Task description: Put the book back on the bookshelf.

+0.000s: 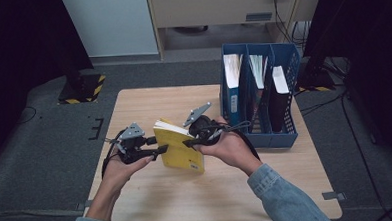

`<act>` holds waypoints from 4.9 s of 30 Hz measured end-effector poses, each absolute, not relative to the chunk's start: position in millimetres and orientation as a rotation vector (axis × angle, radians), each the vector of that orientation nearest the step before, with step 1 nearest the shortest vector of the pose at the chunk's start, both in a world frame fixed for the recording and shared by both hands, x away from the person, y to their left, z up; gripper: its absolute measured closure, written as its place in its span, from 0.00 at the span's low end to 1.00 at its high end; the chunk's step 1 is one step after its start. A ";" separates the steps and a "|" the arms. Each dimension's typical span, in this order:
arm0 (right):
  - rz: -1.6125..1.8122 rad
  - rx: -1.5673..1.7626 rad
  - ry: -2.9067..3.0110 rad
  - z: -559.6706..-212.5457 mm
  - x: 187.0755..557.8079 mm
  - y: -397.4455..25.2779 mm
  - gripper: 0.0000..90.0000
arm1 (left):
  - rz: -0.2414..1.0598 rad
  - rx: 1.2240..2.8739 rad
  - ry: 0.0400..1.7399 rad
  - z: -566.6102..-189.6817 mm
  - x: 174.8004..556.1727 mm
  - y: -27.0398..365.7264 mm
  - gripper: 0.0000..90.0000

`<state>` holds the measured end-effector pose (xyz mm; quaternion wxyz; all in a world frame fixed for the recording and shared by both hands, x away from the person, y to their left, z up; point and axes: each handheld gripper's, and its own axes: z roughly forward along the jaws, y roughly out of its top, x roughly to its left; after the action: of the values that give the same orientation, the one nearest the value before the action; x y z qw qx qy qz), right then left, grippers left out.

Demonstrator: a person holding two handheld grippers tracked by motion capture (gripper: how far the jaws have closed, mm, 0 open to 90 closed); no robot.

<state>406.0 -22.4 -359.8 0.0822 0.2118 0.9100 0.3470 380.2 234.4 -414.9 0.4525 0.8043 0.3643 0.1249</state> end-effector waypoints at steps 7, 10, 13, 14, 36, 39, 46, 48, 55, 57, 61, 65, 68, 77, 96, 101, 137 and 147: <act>1.125 0.791 2.695 -360.0 423.2 -27.7 0.83 | 0.402 1.986 1.076 -450.2 375.4 271.4 0.35; 1.143 0.855 2.684 -358.5 429.9 -27.9 0.83 | 0.401 1.994 1.140 -468.8 374.6 283.2 0.31; 1.156 0.885 2.674 -355.5 433.5 -27.0 0.83 | 0.407 2.025 1.191 -481.3 375.7 290.3 0.28; 1.156 0.893 2.673 -354.2 434.6 -26.5 0.83 | 0.403 2.031 1.204 -484.1 376.3 291.3 0.27; 1.244 1.033 2.610 -333.1 444.8 -49.4 0.83 | 0.400 2.192 1.240 -509.4 377.3 276.4 0.13; 1.252 1.043 2.604 -331.1 441.8 -55.4 0.83 | 0.388 2.202 1.252 -511.5 377.7 274.8 0.11; 1.250 1.050 2.590 -326.7 434.5 -69.5 0.83 | 0.379 2.217 1.261 -514.3 378.0 275.4 0.08; 1.251 1.050 2.589 -325.9 432.7 -73.7 0.83 | 0.380 2.220 1.267 -515.0 378.0 275.6 0.08; 1.268 1.066 2.574 -323.3 427.3 -86.6 0.83 | 0.384 2.245 1.271 -516.9 377.9 274.9 0.08; 1.272 1.070 2.573 -322.1 425.5 -90.7 0.83 | 0.380 2.251 1.271 -517.7 377.8 274.6 0.08; 1.279 1.080 2.566 -321.1 422.0 -98.1 0.83 | 0.382 2.266 1.268 -517.9 377.5 274.0 0.08; 1.285 1.099 2.551 -321.5 419.8 -107.8 0.83 | 0.380 2.269 1.272 -518.7 377.7 274.1 0.08; 1.290 1.110 2.542 -321.5 418.3 -115.1 0.83 | 0.379 2.272 1.276 -519.2 377.7 274.2 0.08; 1.293 1.123 2.520 -317.9 410.2 -134.2 0.83 | 0.381 2.271 1.286 -520.6 377.1 273.5 0.06; 1.322 1.195 2.480 -316.5 404.6 -166.4 0.83 | 0.391 2.256 1.288 -522.2 375.4 273.3 0.04; 1.333 1.208 2.469 -314.5 402.4 -174.0 0.83 | 0.396 2.252 1.287 -522.9 375.2 273.0 0.03; 1.392 1.314 2.344 -286.5 399.2 -230.8 0.83 | 0.404 2.243 1.282 -524.1 374.1 272.7 0.01; 1.383 1.338 2.310 -276.1 402.7 -244.5 0.83 | 0.404 2.242 1.281 -524.3 374.1 272.6 0.01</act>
<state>402.7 -244.5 -276.1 0.0675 0.4440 0.7667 0.4588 374.1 272.6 -524.3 0.2609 0.8281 0.4732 0.1491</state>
